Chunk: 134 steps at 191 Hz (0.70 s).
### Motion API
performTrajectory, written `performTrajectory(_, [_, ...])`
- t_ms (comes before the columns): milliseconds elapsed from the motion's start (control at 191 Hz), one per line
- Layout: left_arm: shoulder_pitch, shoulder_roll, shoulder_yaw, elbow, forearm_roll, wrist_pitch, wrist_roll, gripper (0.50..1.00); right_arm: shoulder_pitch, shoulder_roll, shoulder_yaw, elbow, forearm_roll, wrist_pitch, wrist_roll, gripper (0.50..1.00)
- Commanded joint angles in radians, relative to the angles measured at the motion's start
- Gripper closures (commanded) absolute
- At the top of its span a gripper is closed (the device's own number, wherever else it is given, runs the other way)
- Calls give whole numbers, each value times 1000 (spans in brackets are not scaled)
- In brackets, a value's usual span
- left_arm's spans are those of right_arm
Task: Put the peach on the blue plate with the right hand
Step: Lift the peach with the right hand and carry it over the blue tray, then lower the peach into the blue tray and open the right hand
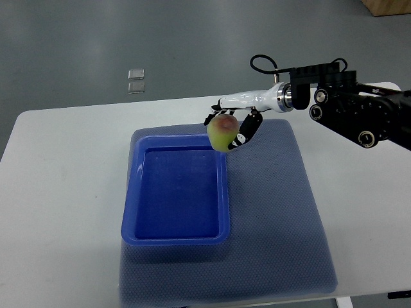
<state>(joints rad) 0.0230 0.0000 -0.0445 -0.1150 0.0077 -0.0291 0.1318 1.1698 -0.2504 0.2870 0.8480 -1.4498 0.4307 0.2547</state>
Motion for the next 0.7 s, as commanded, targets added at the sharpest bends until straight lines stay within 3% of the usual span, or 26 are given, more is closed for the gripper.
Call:
performTrajectory(0, [0, 0, 0, 0, 0, 0, 0, 500, 16, 74, -5, 0, -6, 0, -2, 826])
performTrajectory(199, [0, 0, 0, 0, 0, 0, 0, 500, 39, 191, -103, -21, -23, -1, -6, 801])
performTrajectory(430, [0, 0, 0, 0, 0, 0, 0, 500, 2, 224, -126, -43, -26, -9, -8, 722])
performTrajectory(587, [0, 0, 0, 0, 0, 0, 0, 500, -10, 223, -149, -43, -37, -9, -9, 709])
performTrajectory(697, [0, 0, 0, 0, 0, 0, 0, 500, -10, 221, -147, -43, -37, -12, -8, 632])
